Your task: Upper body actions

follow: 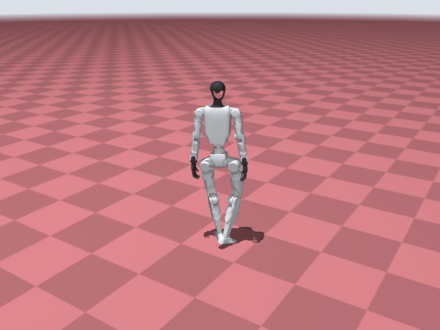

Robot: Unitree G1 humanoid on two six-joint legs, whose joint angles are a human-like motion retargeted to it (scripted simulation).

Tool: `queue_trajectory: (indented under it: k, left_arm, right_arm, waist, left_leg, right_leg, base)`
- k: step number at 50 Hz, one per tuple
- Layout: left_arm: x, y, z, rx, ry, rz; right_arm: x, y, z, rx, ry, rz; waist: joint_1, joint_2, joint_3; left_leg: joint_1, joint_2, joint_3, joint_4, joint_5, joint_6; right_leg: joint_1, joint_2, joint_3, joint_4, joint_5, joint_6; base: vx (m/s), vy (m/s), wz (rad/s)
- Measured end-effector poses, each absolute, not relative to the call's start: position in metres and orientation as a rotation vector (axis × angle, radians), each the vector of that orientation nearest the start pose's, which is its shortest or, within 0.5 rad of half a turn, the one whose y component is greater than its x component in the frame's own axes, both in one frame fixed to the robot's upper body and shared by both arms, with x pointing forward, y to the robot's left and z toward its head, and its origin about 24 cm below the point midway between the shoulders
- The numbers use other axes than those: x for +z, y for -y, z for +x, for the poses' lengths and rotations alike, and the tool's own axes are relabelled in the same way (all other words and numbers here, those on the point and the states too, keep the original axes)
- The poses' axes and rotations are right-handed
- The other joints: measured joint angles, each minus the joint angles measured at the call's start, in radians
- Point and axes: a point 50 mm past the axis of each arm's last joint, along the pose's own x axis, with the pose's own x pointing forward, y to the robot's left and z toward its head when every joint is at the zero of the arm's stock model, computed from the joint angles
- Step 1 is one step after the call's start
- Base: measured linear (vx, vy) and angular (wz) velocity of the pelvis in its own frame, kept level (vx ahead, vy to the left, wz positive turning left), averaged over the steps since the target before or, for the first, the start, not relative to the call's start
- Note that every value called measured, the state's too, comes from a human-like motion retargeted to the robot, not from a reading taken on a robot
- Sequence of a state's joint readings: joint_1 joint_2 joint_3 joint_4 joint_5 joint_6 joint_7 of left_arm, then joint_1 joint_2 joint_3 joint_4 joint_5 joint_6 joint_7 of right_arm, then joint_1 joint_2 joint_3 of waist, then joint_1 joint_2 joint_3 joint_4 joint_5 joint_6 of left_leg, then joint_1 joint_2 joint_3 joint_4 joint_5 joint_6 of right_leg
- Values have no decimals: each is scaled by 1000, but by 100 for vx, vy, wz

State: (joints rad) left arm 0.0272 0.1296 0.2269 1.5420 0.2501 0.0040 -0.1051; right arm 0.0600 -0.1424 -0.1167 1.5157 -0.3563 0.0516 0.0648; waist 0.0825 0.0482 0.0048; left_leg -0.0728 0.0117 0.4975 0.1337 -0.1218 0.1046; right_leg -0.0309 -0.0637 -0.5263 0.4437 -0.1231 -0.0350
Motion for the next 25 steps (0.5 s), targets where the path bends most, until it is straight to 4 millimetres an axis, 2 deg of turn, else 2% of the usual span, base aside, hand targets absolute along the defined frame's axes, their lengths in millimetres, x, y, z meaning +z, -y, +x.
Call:
queue_trajectory:
  k: [3, 6, 7, 8, 10, 12, 15, 18, 25]
  left_arm:
    - [-178, -200, 29, -28, -1504, 53]
    - [-177, -196, 45, -76, -1457, 84]
    - [-177, -195, 49, -92, -1445, 97]
    - [-177, -194, 52, -110, -1438, 110]
    - [-177, -193, 56, -149, -1430, 139]
    - [-177, -191, 56, -201, -1430, 184]
    - [-179, -186, 46, -220, -1447, 227]
    - [-180, -185, 24, -218, -1502, 209]
    - [-177, -197, -18, -145, -1667, 177]
  right_arm:
    - [-179, 205, 1, 192, -1599, -326]
    - [-179, 204, 10, 255, -1553, -402]
    - [-179, 203, 13, 274, -1540, -420]
    - [-179, 202, 14, 292, -1531, -432]
    - [-179, 199, 16, 332, -1518, -444]
    - [-180, 197, 17, 359, -1515, -432]
    - [-179, 197, 23, 377, -1508, -436]
    - [-179, 197, 27, 386, -1490, -457]
    - [-179, 189, 37, 404, -1452, -420]
  waist:
    - [-47, -24, 23]
    - [-70, -59, 46]
    - [-71, -72, 55]
    - [-68, -85, 64]
    - [-21, -103, 67]
    - [-3, -106, 76]
    - [57, -98, 71]
    - [36, -93, 52]
    - [51, -113, 47]
  left_leg:
    - [-17, -34, -111, -2, 23, 10]
    - [-2, -92, -200, -21, 45, 21]
    - [9, -111, -222, -30, 53, 23]
    - [26, -128, -235, -40, 60, 23]
    - [50, -141, -232, -60, 70, 16]
    - [66, -151, -270, -67, 82, 13]
    - [71, -139, -269, -72, 85, 1]
    - [64, -136, -303, -62, 82, -7]
    - [36, -130, -299, 16, 46, -40]
  right_leg:
    - [-28, 45, 104, -131, -46, -25]
    - [-50, 69, 243, -258, -71, -16]
    - [-54, 70, 277, -292, -48, -14]
    - [-55, 70, 296, -321, 25, -28]
    - [-30, 54, 279, -314, 2, -35]
    - [-1, 26, 79, -316, 5, -47]
    - [9, 28, 99, -322, -1, -34]
    - [21, 33, 83, -334, -10, -30]
    - [3, 22, 110, -313, -22, -31]
  base:
    - [8, -12, 198]
    - [8, -10, 173]
    - [11, -7, 148]
    - [14, -6, 113]
    - [17, -6, 70]
    - [14, -7, 85]
    - [3, -6, 38]
    - [10, -4, 63]
    - [-1, -5, -2]
